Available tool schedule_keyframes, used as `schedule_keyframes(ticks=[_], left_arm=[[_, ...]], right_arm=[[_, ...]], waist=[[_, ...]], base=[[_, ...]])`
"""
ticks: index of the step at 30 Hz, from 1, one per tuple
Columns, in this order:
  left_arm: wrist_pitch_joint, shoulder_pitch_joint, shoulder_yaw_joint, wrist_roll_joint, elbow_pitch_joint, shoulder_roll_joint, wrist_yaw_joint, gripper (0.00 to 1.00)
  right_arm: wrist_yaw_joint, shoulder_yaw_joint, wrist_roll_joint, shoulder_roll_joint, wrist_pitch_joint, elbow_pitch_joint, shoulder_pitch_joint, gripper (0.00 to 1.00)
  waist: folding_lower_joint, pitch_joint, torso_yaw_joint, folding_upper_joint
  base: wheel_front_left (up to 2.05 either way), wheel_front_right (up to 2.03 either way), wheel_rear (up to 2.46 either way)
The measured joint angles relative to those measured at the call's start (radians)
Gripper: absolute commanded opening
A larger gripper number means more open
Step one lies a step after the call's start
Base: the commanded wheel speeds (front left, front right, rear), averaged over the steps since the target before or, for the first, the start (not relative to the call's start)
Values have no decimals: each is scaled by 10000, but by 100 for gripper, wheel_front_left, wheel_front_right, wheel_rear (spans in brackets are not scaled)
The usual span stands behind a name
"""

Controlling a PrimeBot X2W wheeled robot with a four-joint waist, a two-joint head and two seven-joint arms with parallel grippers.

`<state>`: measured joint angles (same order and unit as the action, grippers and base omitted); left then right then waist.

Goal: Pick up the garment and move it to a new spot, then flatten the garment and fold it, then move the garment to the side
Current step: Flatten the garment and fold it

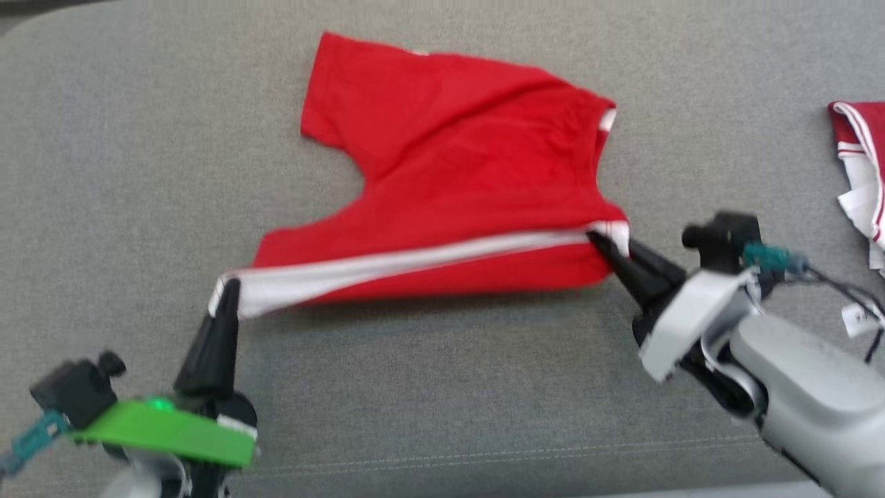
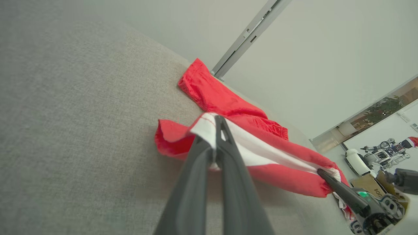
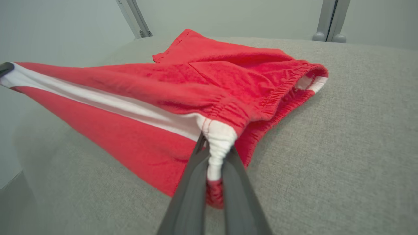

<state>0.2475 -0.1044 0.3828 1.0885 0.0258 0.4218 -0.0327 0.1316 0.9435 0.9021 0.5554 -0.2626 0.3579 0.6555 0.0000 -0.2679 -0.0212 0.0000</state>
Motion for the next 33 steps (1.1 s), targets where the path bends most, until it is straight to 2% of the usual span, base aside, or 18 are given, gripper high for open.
schedule_keyframes(ticks=[3, 4, 11, 18, 23, 28, 29, 33], left_arm=[[17, 1078, 111, -117, 416, -12, 117, 0], [17, 1078, 111, -117, 416, -12, 117, 0], [88, 2609, 593, -431, 1223, -77, 345, 0], [90, 3452, 345, -328, 1799, 25, 430, 0], [-146, 3862, 408, -268, 2261, 334, 462, 0], [-316, 3914, 428, -270, 2359, 441, 510, 0], [-441, 3697, 449, -153, 2240, 359, 499, 0], [-742, 2848, 485, -109, 1601, 288, 416, 0]], right_arm=[[2, -692, -199, 167, -2, -531, -1104, 0], [2, -692, -199, 167, -2, -531, -1104, 0], [0, -1981, -842, 372, 8, -1797, -3711, 0], [0, -2991, -1540, 523, 951, -3177, -5554, 0], [-2, -3766, -1812, 527, 1898, -4366, -6634, 0], [-2, -4378, -2219, 111, 2533, -4838, -6913, 0], [-4, -4420, -2207, -173, 2702, -4775, -6885, 0], [-4, -4353, -2230, -483, 2878, -4230, -6602, 0]], waist=[[0, 340, -4, 0], [0, 340, -4, 0], [0, 962, -200, 0], [-1, 1265, -381, 0], [-1, 1369, -288, 0], [-1, 1419, -101, 0], [-1, 1431, -17, 0], [0, 1418, 102, 0]], base=[[0, 0, 0], [0, 0, 0], [0, 0, 0], [0, 0, 0], [0, 0, 0], [0, 0, 0], [0, 0, 0], [0, 0, 0]])
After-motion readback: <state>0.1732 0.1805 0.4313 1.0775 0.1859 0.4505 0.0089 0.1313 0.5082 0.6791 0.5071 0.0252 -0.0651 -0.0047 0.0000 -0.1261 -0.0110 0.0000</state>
